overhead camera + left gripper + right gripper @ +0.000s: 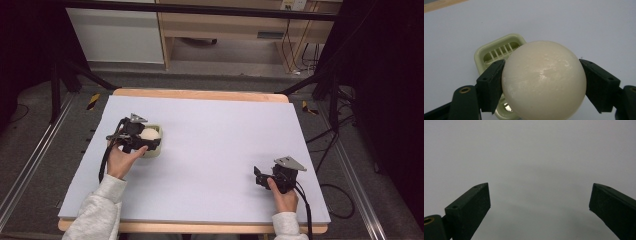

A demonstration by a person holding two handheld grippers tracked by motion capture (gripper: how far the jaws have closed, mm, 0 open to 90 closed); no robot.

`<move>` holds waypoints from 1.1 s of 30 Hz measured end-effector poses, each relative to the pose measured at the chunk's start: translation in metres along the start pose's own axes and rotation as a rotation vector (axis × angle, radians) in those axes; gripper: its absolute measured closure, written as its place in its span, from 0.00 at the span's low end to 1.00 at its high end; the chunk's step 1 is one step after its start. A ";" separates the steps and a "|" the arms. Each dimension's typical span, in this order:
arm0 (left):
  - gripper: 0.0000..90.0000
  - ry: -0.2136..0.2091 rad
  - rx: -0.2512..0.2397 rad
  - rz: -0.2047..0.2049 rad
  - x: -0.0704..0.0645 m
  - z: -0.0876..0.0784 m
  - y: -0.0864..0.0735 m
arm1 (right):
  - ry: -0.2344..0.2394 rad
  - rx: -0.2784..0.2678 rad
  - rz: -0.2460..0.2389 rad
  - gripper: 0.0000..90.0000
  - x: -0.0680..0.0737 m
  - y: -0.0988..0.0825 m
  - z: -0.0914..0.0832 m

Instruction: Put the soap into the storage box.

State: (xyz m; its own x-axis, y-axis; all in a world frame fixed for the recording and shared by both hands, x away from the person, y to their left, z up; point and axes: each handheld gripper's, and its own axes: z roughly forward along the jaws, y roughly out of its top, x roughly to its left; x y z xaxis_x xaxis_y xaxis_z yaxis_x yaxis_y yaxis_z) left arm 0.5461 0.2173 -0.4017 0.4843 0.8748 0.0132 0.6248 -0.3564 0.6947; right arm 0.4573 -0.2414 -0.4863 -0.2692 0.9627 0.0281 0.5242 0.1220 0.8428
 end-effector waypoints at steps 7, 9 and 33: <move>0.27 0.002 -0.002 -0.012 0.003 0.005 0.002 | -0.002 -0.002 0.000 0.04 0.000 0.000 0.000; 0.27 0.003 0.003 -0.013 0.005 0.007 0.003 | -0.002 -0.002 0.000 0.04 0.000 0.000 0.000; 0.27 0.035 0.045 -0.026 0.021 0.029 0.002 | -0.002 0.001 -0.007 0.04 0.001 0.000 0.000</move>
State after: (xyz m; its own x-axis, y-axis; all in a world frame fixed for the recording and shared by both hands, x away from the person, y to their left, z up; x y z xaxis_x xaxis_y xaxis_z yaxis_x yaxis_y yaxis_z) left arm 0.5750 0.2252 -0.4209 0.4462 0.8947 0.0214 0.6639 -0.3470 0.6624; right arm 0.4575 -0.2406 -0.4865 -0.2713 0.9623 0.0212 0.5234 0.1290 0.8422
